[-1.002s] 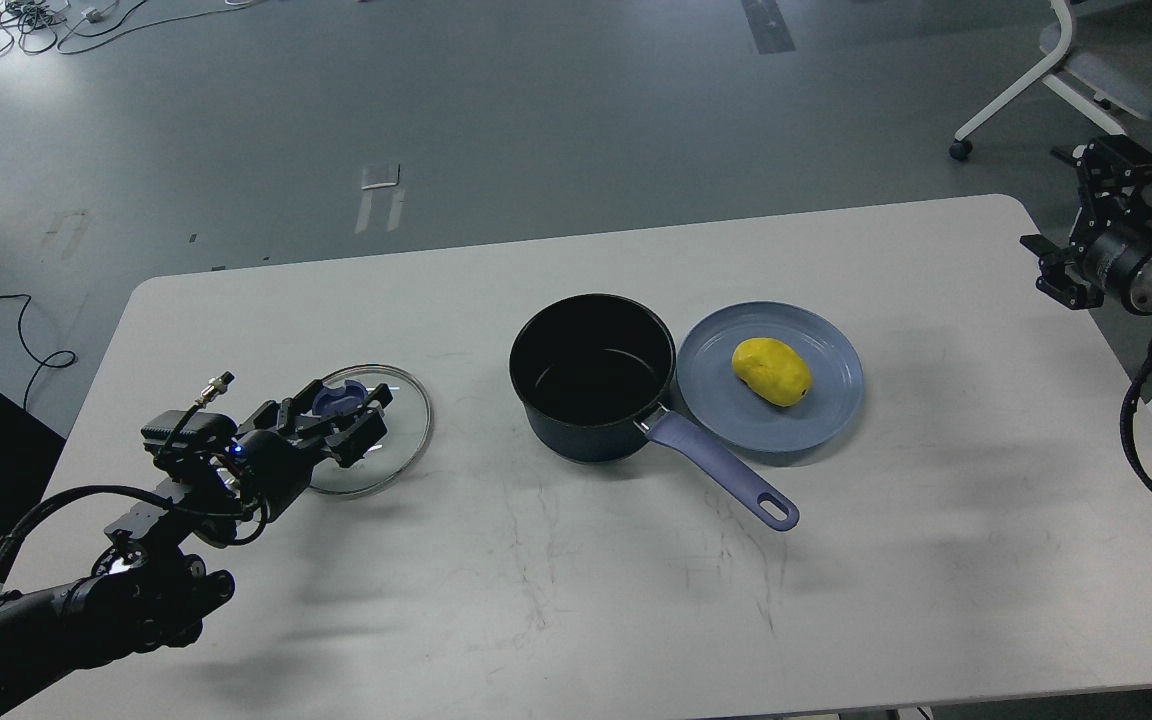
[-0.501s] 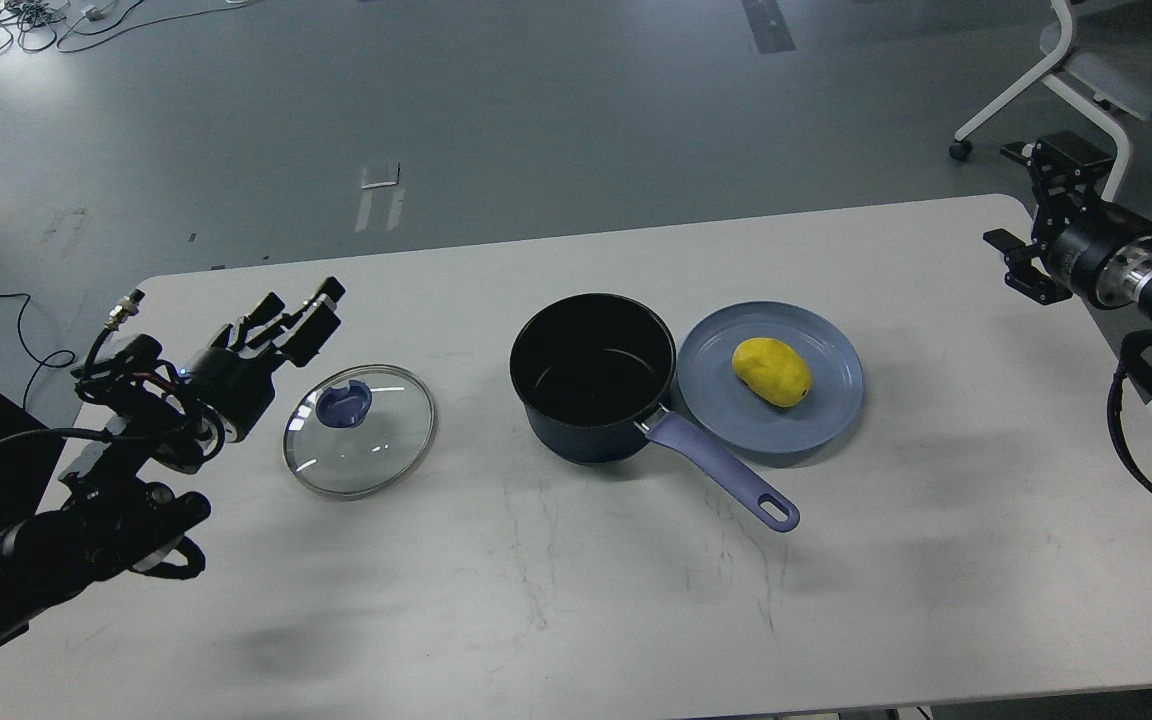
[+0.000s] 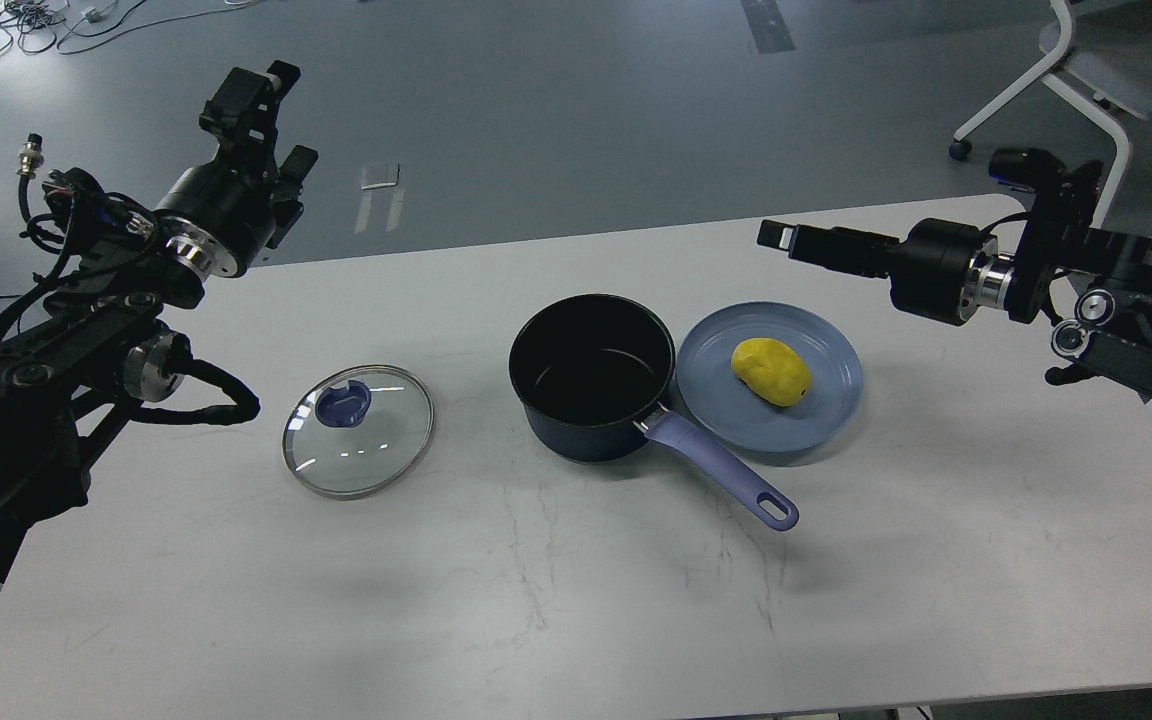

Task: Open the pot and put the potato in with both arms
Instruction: 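Reach the right gripper to the yellow potato on the blue plate and grasp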

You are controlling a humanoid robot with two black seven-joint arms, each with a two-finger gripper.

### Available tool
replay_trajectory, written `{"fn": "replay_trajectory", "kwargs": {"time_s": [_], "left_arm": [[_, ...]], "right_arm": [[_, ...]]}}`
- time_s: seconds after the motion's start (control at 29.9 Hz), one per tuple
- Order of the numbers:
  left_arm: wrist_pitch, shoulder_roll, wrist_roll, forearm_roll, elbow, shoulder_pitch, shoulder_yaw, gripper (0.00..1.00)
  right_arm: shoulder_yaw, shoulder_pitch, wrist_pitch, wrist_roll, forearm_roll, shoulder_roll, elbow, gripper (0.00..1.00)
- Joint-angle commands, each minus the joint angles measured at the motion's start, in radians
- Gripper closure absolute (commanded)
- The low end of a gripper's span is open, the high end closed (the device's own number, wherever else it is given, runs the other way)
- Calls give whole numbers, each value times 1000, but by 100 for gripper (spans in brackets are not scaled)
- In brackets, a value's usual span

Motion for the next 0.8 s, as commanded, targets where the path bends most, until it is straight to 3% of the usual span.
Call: {"fn": "replay_trajectory", "kwargs": {"time_s": [0.0,0.1,0.5,0.77], "left_arm": [[-28,-10,19,-3,0,7,-14,1],[-30,-15,21,-3,2,15,-28,1],[-4,-13,15,-13,7,27,-31,1],[26,-18,-7,-8,36,30,-31,1]], "right_arm": [[-93,24,-69,8,-85,-14,-5,0],[-145,17,-82,8,-102,-2,-48,0],[-220,14,-155,8,-146,256,-356,0],[-329,21,-172,8,-146,304,-375,0]]}}
